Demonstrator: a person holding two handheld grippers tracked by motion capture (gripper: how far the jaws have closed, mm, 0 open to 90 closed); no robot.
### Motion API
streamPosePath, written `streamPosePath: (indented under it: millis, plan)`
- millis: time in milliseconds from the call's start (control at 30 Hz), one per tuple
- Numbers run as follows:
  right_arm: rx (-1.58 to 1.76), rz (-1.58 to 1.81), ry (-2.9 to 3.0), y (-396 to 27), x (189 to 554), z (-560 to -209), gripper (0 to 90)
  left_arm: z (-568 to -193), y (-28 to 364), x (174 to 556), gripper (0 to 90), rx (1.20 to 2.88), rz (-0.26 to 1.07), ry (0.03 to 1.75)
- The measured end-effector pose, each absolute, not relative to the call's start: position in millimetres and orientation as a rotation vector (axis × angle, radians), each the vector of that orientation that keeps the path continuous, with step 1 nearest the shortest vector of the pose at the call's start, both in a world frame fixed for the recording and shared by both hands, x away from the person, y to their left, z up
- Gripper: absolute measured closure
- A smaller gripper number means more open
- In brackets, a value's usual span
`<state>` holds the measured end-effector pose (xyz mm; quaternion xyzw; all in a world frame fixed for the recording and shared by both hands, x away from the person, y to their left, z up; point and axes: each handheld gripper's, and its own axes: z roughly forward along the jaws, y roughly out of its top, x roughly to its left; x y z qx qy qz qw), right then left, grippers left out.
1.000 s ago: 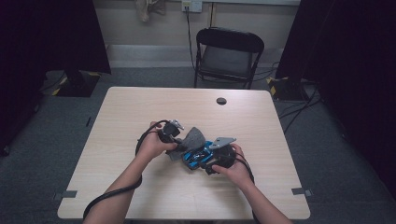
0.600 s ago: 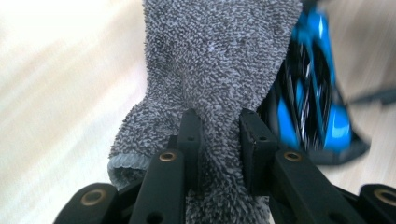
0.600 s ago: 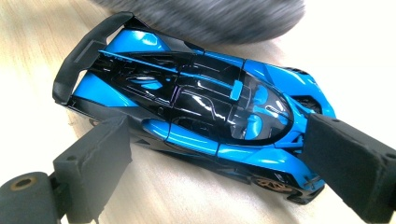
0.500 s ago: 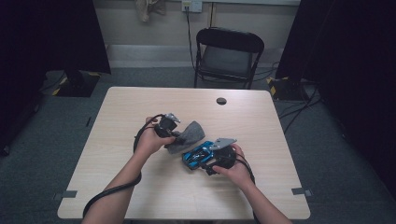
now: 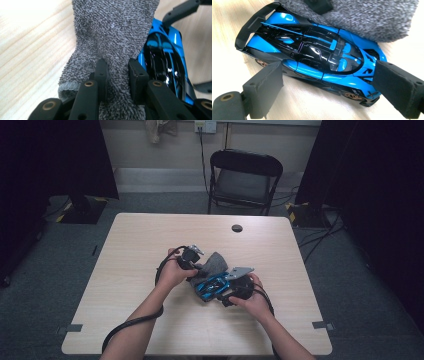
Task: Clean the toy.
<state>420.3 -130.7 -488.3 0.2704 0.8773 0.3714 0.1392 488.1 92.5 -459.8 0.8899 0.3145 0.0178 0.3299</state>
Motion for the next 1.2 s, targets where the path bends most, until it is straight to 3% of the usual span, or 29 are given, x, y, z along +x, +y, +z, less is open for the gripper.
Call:
streamPosePath:
  millis: [800, 1200]
  plan:
    - [0.709, 0.996, 2.552, -127, 418, -488, 9.8, -448, 146, 460, 71.6, 2.326, 0.049, 0.836]
    - [0.748, 1.033, 2.556, -129, 420, -487, 9.8, -442, 90, 496, 70.8, 2.278, 0.117, 0.862]
